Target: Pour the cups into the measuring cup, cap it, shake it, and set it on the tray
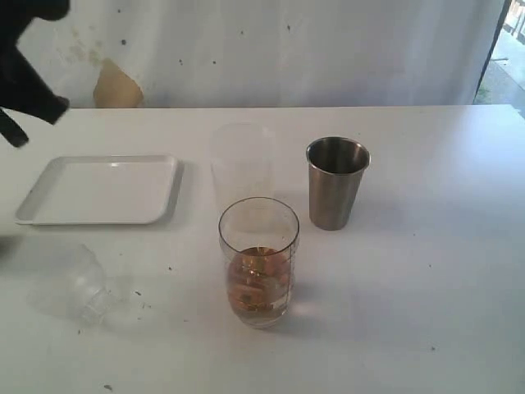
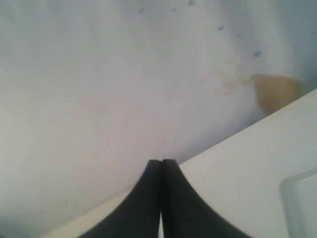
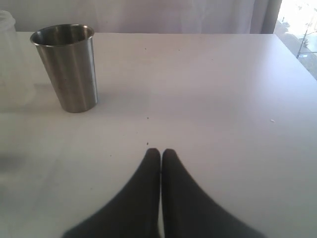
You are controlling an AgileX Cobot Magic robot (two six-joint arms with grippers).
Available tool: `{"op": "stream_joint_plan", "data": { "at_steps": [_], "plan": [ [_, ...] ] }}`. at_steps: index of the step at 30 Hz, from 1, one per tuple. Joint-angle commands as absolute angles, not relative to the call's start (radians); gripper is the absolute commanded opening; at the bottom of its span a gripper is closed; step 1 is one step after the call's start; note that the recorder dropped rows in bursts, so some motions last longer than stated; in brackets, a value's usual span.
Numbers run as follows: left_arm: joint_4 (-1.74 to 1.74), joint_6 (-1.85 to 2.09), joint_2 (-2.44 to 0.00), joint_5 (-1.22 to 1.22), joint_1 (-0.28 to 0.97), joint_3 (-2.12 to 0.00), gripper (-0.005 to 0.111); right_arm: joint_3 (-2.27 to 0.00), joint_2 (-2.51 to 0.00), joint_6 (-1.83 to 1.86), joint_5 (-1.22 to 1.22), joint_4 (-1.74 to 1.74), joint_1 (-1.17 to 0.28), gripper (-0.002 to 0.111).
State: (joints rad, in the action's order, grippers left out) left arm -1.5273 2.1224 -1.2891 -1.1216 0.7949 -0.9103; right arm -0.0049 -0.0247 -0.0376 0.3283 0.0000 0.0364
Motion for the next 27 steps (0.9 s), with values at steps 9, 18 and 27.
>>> {"op": "stream_joint_plan", "data": {
  "at_steps": [9,18,27],
  "plan": [
    [-1.744,1.662,-1.196,0.215,0.425,-0.87,0.0,0.0,-0.017,-0.042,0.322,0.0,0.041,0.0],
    [-0.15,0.768,-1.335,1.203,0.327,-1.144,0.0,0.0,-0.017,-0.042,0.322,0.0,0.041,0.0],
    [-0.109,1.082,-1.335,1.059,0.591,-1.0,0.052,0.0,-0.017,-0.042,0.322,0.0,0.041,0.0]
  ]
}}
